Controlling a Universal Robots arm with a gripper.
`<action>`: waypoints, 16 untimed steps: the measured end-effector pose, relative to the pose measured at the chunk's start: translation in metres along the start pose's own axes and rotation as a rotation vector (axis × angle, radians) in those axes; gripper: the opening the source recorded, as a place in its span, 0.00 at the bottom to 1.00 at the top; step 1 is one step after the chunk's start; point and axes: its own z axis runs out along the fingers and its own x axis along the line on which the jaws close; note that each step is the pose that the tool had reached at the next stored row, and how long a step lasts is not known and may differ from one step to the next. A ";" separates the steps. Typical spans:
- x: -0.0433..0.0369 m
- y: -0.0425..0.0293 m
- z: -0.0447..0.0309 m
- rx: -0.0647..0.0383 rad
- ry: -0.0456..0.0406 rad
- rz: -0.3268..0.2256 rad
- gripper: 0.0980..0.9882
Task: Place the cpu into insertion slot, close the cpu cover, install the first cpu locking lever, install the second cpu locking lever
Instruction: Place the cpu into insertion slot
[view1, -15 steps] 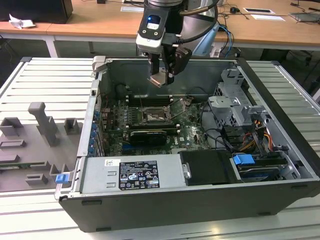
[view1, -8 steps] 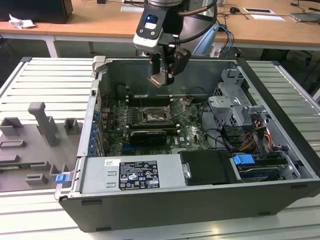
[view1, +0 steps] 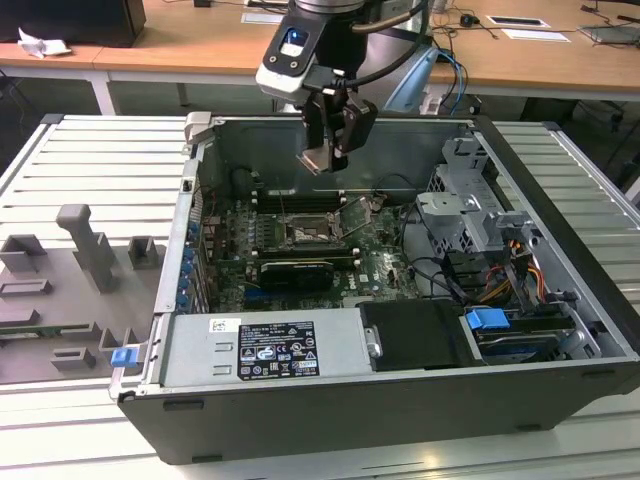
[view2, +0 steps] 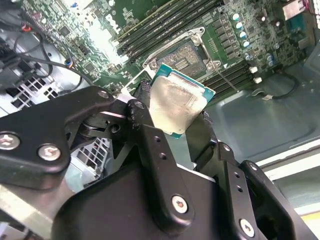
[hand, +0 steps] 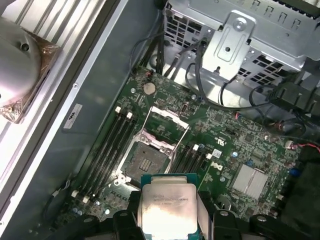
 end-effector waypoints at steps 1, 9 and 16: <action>0.0000 0.0000 0.0001 0.000 -0.0009 0.010 0.48; 0.0000 -0.0001 0.0013 -0.001 -0.0050 0.055 0.48; 0.0000 -0.0003 0.0033 -0.003 -0.0129 0.144 0.48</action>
